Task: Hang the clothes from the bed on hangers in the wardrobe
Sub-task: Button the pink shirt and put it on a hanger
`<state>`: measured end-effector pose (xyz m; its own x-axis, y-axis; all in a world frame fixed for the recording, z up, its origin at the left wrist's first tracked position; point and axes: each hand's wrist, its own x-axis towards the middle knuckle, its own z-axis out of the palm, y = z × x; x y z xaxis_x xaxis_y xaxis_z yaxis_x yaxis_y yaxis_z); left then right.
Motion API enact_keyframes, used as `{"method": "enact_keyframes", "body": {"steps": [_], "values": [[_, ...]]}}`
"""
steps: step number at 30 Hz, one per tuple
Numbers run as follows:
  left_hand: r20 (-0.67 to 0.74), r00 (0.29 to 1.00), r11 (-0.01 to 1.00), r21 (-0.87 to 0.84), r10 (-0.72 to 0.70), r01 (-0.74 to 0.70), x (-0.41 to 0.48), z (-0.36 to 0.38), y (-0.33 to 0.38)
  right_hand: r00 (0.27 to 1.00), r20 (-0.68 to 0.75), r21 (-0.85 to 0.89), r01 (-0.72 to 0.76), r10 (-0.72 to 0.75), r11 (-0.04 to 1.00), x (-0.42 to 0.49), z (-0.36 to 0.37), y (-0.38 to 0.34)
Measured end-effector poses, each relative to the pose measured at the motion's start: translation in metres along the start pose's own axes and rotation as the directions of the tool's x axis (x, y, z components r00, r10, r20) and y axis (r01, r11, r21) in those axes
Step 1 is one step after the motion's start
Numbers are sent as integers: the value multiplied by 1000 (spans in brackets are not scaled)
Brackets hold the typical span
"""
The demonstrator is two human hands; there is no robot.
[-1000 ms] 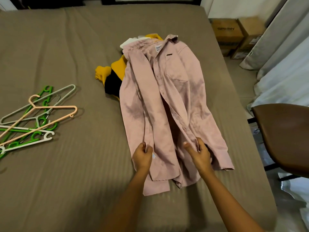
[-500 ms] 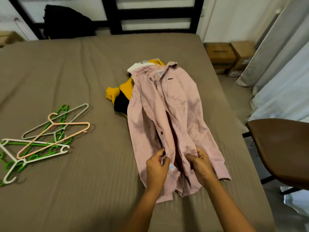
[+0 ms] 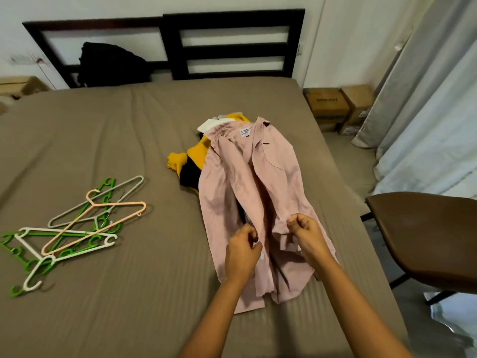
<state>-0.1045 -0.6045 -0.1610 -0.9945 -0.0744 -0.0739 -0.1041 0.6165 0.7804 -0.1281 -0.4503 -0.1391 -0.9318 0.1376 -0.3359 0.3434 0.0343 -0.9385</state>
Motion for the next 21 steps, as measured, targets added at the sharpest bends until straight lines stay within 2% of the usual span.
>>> {"method": "enact_keyframes", "body": {"steps": [3,5,7,15,21], "values": [[-1,986,924,-350,-166,155,-4,-5,13,996,91,-10,-8,9,1000,-8,-2,-8],[123,959,789,-547,-254,279,-6,-7,23,987,159,-12,-28,30,1000,-16,-1,-13],[233,933,657,-662,-276,360,-8,-9,30,983,179,-4,-46,46,999,-23,0,-16],[373,888,454,-763,-270,459,-9,-23,44,986,125,179,-129,107,975,-34,14,-21],[310,891,499,-744,-332,444,-5,-22,47,989,120,161,-100,81,982,-37,20,-19]]}}
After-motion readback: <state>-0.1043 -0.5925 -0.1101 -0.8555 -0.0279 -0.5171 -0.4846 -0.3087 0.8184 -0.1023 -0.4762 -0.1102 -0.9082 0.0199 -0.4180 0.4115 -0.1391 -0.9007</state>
